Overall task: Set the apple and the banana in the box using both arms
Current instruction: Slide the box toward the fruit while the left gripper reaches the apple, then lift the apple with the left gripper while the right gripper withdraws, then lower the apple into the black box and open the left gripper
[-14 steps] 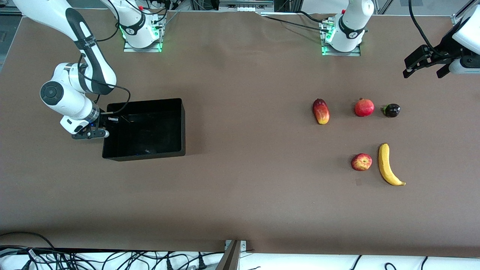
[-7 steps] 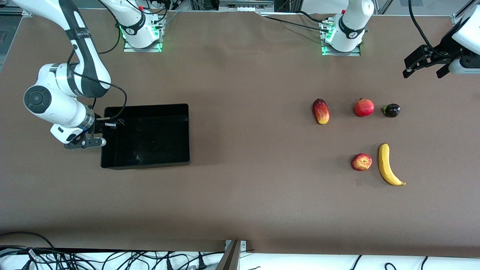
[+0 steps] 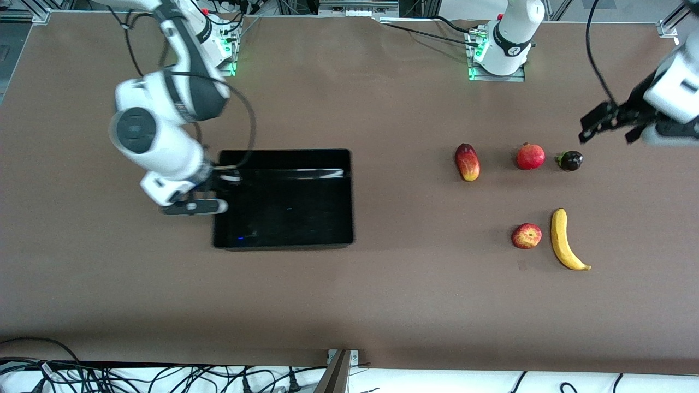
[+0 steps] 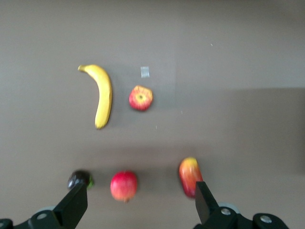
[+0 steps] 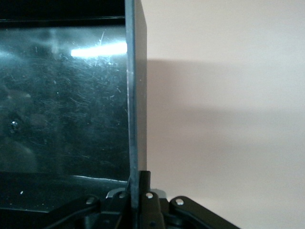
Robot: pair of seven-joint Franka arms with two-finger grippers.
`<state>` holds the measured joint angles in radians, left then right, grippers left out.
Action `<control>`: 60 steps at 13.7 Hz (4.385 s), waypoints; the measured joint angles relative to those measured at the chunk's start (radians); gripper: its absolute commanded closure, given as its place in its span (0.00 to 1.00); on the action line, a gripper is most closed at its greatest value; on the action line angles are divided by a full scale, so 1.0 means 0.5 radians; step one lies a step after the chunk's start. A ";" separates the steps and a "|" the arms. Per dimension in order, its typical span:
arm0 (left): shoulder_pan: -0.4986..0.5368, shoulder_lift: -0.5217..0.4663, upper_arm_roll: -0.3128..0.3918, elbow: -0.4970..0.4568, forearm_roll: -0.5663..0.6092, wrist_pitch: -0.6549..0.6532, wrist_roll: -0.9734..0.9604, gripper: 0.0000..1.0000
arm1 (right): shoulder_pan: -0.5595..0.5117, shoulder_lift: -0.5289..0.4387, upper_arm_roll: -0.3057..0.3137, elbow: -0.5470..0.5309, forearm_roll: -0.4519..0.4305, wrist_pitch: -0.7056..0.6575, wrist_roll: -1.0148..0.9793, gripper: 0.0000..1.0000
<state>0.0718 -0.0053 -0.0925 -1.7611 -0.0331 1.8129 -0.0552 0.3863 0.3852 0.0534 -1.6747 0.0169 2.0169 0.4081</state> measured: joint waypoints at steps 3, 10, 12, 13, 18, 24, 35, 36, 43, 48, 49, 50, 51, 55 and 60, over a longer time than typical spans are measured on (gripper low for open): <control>0.020 0.316 0.008 0.001 0.000 0.350 0.002 0.00 | 0.301 0.332 0.002 0.356 0.002 0.047 0.381 1.00; 0.031 0.910 0.018 0.001 0.038 1.037 0.005 0.00 | 0.634 0.814 -0.011 0.660 0.002 0.477 0.795 1.00; 0.035 1.064 0.021 -0.001 0.040 1.210 0.005 0.00 | 0.668 0.859 -0.011 0.663 0.002 0.506 0.795 1.00; 0.037 1.143 0.022 -0.002 0.040 1.305 0.004 0.00 | 0.687 0.874 -0.011 0.665 0.002 0.510 0.795 1.00; 0.037 1.337 0.022 -0.002 0.040 1.466 -0.003 0.00 | 0.728 0.912 -0.012 0.666 0.001 0.511 0.737 0.11; 0.037 1.346 0.023 -0.159 0.040 1.603 -0.043 0.11 | 0.707 0.873 -0.044 0.752 0.001 0.389 0.722 0.00; -0.049 1.092 -0.012 -0.136 0.040 1.151 -0.329 1.00 | -0.042 0.127 -0.088 0.809 0.013 -0.684 -0.015 0.00; -0.109 0.971 -0.035 -0.108 0.041 0.943 -0.448 1.00 | -0.096 0.086 -0.107 0.809 0.013 -0.707 -0.087 0.00; -0.574 0.759 -0.318 0.001 0.235 0.467 -1.269 1.00 | -0.207 -0.178 -0.457 0.808 0.013 -1.197 -0.656 0.00; -0.599 0.978 -0.515 0.002 0.313 0.688 -1.481 1.00 | -0.693 -0.432 -0.253 0.463 -0.011 -1.000 -0.943 0.00; -0.615 1.035 -0.535 0.002 0.368 0.746 -1.544 1.00 | -0.793 -0.529 -0.136 0.293 -0.051 -0.849 -0.949 0.00; -0.634 1.093 -0.556 0.001 0.459 0.791 -1.635 1.00 | -0.838 -0.616 -0.057 0.158 -0.080 -0.746 -0.949 0.00; -0.648 1.157 -0.590 0.001 0.547 0.832 -1.727 1.00 | -0.853 -0.691 -0.014 0.063 -0.093 -0.693 -0.941 0.00; -0.694 1.353 -0.647 0.002 0.650 0.968 -1.869 1.00 | -0.897 -0.810 -0.014 -0.018 -0.098 -0.694 -0.937 0.00; -0.705 1.425 -0.661 -0.082 0.717 1.072 -1.879 1.00 | -0.924 -0.741 -0.076 0.106 -0.098 -0.901 -0.944 0.00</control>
<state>-0.2806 0.7070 -0.4229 -1.8020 0.3254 2.3492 -0.9949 -0.0758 0.0145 0.0152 -1.6218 -0.0322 1.5662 -0.0640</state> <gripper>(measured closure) 0.304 0.000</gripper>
